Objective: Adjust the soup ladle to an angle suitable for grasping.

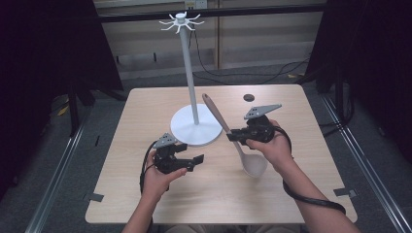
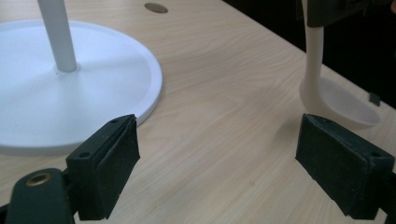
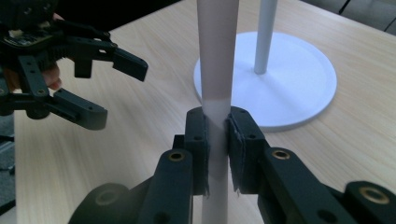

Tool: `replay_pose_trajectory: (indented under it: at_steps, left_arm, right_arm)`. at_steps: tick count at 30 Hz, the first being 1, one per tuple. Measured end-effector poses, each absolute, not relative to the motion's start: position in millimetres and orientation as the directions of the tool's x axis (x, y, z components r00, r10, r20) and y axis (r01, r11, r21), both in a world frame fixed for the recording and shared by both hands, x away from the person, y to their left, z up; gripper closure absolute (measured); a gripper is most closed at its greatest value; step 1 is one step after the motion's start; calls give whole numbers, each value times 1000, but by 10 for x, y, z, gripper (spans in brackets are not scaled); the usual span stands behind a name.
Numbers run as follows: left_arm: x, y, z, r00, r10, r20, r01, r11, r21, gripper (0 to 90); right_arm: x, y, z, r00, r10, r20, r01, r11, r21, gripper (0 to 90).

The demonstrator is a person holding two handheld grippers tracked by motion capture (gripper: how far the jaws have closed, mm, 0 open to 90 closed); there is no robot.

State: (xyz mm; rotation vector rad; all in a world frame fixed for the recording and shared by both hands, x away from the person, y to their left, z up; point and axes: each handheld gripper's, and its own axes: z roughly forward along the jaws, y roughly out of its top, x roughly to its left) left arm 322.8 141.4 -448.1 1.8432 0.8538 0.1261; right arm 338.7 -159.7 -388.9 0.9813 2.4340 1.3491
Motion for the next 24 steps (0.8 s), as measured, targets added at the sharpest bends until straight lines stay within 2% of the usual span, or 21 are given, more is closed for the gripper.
replay_pose_trajectory:
  at_steps: [11,19,24]
  left_arm:
    - [3303,1223,-4160,757,567,-324,447,-88,890,164]
    - [3355,1089,-3963,759,565,-323,414,-37,909,247]
    - [3388,1013,-3854,748,576,-331,409,-7,913,338]
  right_arm:
    - [3296,-1549,-3849,-765,632,127,405,319,857,793]
    - [3248,-1548,-3838,-744,655,130,393,272,878,793]
    - [3198,-1521,-3836,-732,670,126,376,243,894,792]
